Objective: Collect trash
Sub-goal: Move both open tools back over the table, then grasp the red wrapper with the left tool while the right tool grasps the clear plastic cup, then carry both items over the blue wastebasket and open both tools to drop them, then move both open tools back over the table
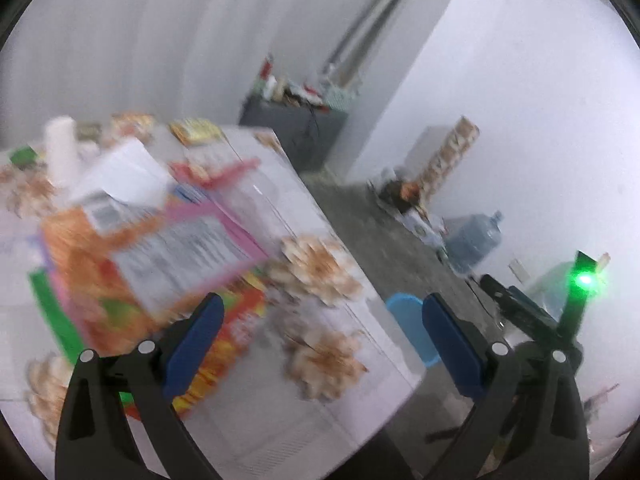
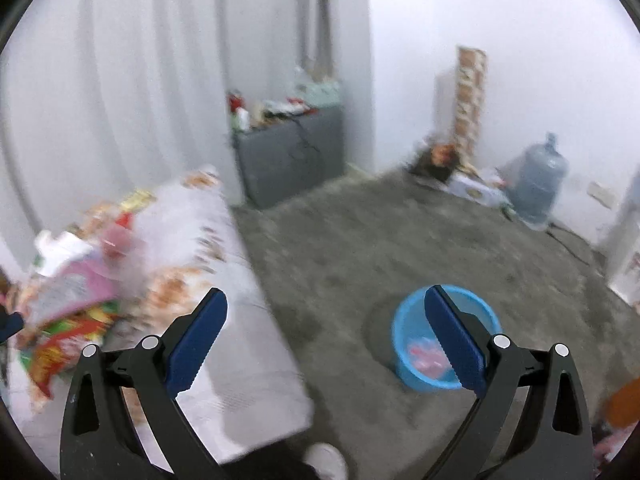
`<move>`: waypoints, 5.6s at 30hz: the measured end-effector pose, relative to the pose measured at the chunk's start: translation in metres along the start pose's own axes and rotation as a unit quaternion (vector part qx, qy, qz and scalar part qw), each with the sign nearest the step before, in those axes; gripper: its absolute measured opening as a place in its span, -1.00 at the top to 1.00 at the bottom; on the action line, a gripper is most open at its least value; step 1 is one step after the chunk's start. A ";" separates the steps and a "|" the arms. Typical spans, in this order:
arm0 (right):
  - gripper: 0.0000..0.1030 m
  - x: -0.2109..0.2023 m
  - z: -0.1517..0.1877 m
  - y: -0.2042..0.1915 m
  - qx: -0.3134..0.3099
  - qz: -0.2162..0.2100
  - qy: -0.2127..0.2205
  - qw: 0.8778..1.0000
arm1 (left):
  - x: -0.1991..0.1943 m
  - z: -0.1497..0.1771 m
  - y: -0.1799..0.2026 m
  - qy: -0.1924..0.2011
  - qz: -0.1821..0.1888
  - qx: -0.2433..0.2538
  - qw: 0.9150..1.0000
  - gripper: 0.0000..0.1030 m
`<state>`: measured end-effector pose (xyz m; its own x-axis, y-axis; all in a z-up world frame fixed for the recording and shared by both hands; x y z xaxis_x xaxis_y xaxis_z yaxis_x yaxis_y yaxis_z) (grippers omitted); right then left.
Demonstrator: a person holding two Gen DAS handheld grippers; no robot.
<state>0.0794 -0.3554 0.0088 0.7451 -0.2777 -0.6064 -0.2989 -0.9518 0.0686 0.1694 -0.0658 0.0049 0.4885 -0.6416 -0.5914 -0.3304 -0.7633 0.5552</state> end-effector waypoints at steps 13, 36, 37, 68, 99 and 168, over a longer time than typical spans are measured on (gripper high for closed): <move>-0.84 0.040 -0.056 -0.101 0.044 -0.228 -0.024 0.972 | -0.031 -0.075 -0.027 0.055 -0.002 -0.008 0.998 -0.88; -0.58 0.143 -0.051 -0.209 -0.042 -0.303 -0.109 0.946 | 0.214 -0.149 -0.043 -0.238 -0.097 0.041 0.965 -0.29; -0.58 0.146 -0.053 -0.213 -0.044 -0.306 -0.108 0.945 | 0.219 -0.148 -0.046 -0.246 -0.103 0.045 0.963 -0.26; -0.26 0.171 -0.059 -0.219 -0.012 -0.314 -0.123 0.941 | 0.201 -0.177 -0.073 -0.220 -0.095 -0.028 0.970 0.86; -0.26 0.056 -0.021 0.013 0.152 -0.158 -0.046 0.975 | 0.162 -0.112 0.115 -0.216 0.032 0.061 0.974 0.87; -0.84 0.006 0.037 0.079 0.016 0.114 -0.059 0.992 | 0.078 0.008 0.134 -0.091 0.038 0.128 0.987 -0.89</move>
<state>0.0383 -0.4279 -0.0184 0.5811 -0.4667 -0.6667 -0.4717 -0.8607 0.1914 0.1569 -0.2193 0.0287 0.3088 -0.6833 -0.6616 -0.5653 -0.6913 0.4501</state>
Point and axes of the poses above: each gripper's, at about its wrist camera, not at the fingertips, and x roughly the way its jaws point, y to its right, z to its underside, the point moved 9 cm from there along x, roughly the way its jaws point, and after that the axes turned 14 degrees about -x, right-handed, at the moved point
